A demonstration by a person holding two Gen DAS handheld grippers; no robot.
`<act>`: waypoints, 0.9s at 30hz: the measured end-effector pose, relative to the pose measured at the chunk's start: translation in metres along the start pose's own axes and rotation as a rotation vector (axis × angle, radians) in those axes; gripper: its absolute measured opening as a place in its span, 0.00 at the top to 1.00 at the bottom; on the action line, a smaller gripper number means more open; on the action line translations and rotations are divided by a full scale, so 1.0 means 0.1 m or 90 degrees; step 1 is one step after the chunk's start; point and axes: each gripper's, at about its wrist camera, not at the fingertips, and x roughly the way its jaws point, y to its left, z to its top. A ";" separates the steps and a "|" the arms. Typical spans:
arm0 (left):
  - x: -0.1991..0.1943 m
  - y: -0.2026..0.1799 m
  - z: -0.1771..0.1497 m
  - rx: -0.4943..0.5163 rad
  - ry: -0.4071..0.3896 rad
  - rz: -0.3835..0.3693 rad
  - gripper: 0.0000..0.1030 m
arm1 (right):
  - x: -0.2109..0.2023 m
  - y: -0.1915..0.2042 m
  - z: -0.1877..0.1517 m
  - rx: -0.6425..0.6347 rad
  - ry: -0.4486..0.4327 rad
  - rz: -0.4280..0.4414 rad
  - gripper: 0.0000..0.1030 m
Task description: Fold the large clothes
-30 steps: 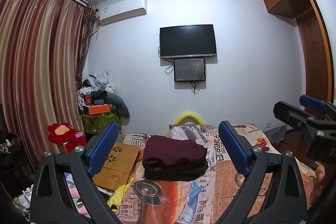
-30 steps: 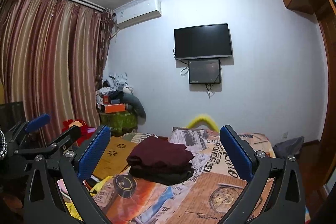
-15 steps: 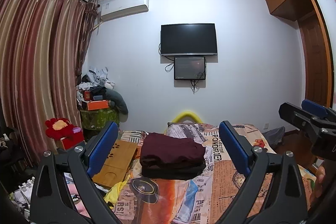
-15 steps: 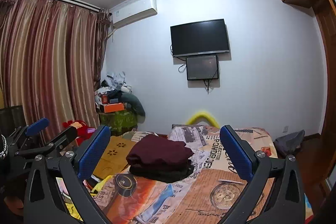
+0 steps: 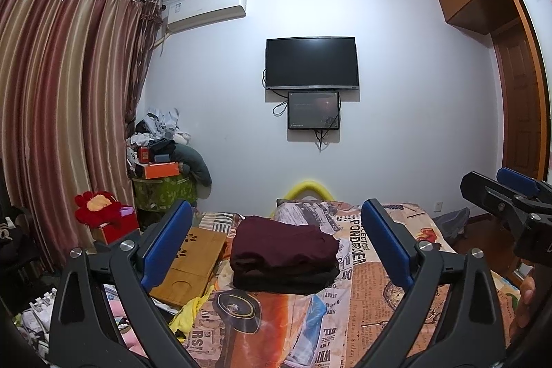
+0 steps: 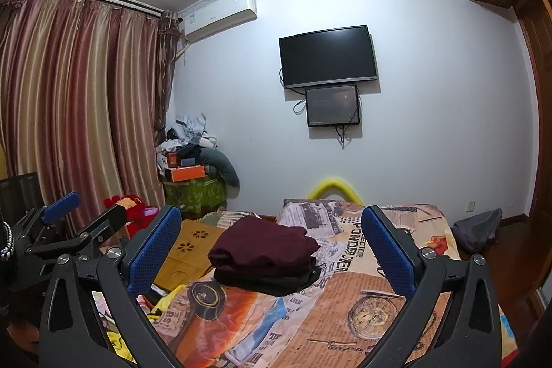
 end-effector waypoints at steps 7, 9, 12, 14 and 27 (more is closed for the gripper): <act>0.01 -0.01 0.00 0.002 0.003 -0.002 0.04 | 0.01 -0.02 -0.02 0.006 0.004 0.001 0.00; 0.03 -0.01 0.00 0.006 0.005 -0.007 0.04 | 0.01 -0.03 -0.01 0.007 0.004 0.001 0.00; 0.04 -0.02 -0.01 0.013 0.006 -0.013 0.04 | 0.02 -0.02 -0.01 0.007 0.003 0.001 0.00; 0.05 -0.02 -0.02 0.013 0.008 -0.018 0.04 | 0.02 -0.02 -0.02 0.007 0.003 0.001 0.00; 0.12 0.03 -0.05 -0.010 0.027 -0.032 0.04 | 0.04 -0.02 -0.03 0.010 0.003 -0.002 0.00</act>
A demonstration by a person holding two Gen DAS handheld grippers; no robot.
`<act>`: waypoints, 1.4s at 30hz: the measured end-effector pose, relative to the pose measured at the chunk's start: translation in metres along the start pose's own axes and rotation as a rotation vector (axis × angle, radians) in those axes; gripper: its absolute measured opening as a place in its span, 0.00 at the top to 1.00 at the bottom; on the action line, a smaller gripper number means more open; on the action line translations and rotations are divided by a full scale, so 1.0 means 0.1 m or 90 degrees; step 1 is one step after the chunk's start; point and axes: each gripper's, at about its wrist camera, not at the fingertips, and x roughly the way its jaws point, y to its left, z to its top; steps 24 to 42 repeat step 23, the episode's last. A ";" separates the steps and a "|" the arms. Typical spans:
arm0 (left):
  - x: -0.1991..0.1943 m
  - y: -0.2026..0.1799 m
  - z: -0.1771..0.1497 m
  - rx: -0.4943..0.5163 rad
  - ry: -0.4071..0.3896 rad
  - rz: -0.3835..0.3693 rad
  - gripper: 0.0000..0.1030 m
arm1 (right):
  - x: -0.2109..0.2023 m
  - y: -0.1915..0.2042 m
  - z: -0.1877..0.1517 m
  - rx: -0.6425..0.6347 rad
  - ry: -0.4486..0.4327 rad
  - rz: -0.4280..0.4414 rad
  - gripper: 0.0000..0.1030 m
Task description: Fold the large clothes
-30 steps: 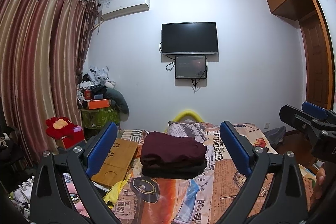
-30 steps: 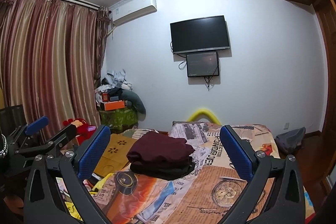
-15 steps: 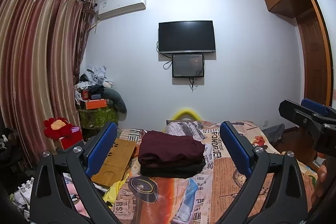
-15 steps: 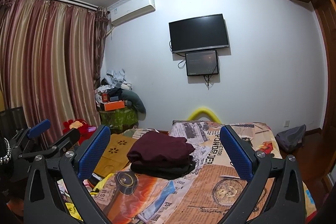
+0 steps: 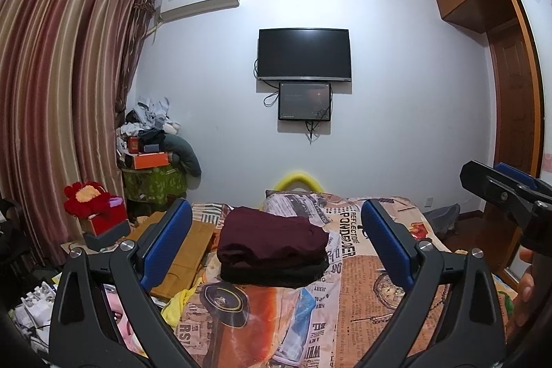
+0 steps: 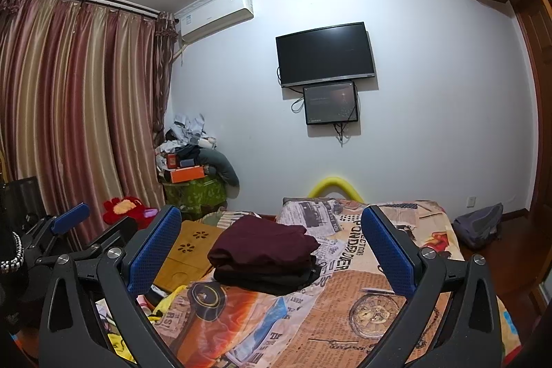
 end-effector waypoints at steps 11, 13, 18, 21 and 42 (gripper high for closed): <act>0.03 -0.01 -0.01 0.002 0.002 -0.013 0.04 | 0.02 0.00 -0.03 0.006 0.006 -0.001 0.00; 0.03 -0.02 -0.01 0.004 0.002 -0.015 0.04 | 0.03 0.01 -0.03 0.005 0.007 -0.003 0.00; 0.04 -0.05 -0.04 0.006 0.003 -0.012 0.04 | 0.03 0.01 -0.03 0.007 0.009 -0.003 0.00; 0.04 -0.06 -0.05 0.007 0.005 -0.011 0.04 | 0.04 0.01 -0.03 0.007 0.012 -0.004 0.00; 0.05 -0.05 -0.06 0.006 0.008 -0.010 0.04 | 0.04 0.02 -0.04 0.006 0.013 -0.005 0.00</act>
